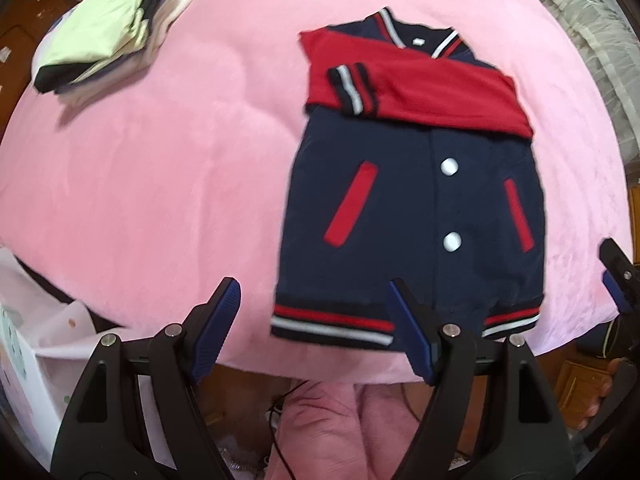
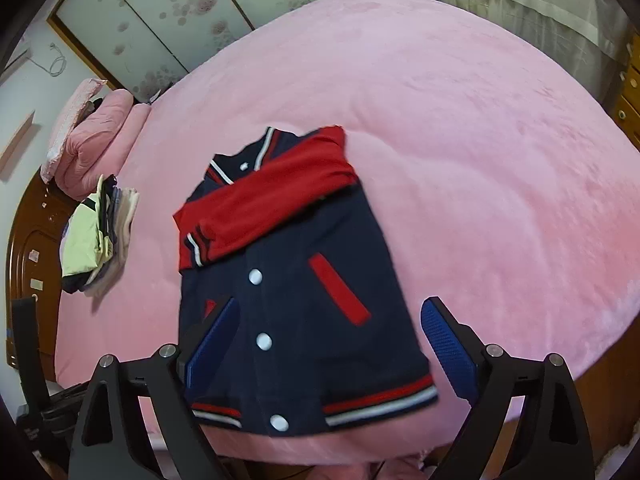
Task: Fold large clothes
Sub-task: 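Move both tools toward the striped jacket hem, then grasp the striped hem ribbing with both tools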
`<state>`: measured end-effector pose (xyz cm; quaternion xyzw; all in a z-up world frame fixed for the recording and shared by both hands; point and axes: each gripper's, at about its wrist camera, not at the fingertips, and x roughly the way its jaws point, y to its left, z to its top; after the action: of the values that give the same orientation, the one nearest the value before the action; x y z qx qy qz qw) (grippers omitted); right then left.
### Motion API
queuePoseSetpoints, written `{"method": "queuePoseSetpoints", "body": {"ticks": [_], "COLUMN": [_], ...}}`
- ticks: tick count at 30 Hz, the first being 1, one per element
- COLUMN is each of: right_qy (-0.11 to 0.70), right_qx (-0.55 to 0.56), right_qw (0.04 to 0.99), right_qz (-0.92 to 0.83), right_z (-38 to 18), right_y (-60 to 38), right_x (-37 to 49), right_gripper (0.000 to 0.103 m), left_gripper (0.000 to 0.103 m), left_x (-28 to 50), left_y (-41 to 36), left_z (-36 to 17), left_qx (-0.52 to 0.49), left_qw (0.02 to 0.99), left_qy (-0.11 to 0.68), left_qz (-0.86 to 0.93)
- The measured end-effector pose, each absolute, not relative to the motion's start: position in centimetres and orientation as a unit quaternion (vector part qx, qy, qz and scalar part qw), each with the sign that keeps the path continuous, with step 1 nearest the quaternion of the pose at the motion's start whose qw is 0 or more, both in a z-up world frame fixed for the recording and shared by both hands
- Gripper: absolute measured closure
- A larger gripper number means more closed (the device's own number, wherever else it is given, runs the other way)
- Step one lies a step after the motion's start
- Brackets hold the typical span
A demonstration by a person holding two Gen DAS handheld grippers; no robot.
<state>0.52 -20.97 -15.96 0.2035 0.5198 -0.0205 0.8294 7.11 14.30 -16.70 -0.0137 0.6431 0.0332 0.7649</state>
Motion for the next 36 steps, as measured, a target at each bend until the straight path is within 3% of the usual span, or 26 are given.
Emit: {"method": "queuePoseSetpoints", "body": {"ticks": [11, 22, 24, 26, 32, 36], "right_qy": [0.566, 0.59, 0.593, 0.605, 0.608, 0.628], "right_qx": [0.229, 0.325, 0.337, 0.346, 0.353, 0.344], "right_qw": [0.791, 0.737, 0.73, 0.716, 0.711, 0.698], "right_qz": [-0.054, -0.043, -0.041, -0.045, -0.007, 0.013], "right_z": [-21.2, -28.6, -29.4, -30.2, -30.4, -30.5], "right_y": [-26.2, -31.0, -31.5, -31.8, -31.3, -29.8], "right_x": [-4.7, -7.6, -7.5, -7.1, -5.3, -4.3], "right_gripper": [0.01, 0.011, 0.014, 0.027, 0.038, 0.047], "left_gripper": [0.03, 0.03, 0.03, 0.03, 0.031, 0.045], "left_x": [4.2, 4.5, 4.5, 4.5, 4.3, 4.4], "left_y": [19.0, 21.0, 21.5, 21.8, 21.4, 20.5], "left_z": [-20.8, -27.2, -28.5, -29.0, -29.3, -29.5], "left_qx": [-0.074, -0.151, -0.166, -0.174, -0.164, -0.164], "left_qw": [0.747, 0.721, 0.705, 0.703, 0.7, 0.696], "left_qy": [0.66, 0.675, 0.688, 0.688, 0.694, 0.698], "left_qz": [0.021, -0.043, -0.037, -0.041, -0.041, -0.044]}}
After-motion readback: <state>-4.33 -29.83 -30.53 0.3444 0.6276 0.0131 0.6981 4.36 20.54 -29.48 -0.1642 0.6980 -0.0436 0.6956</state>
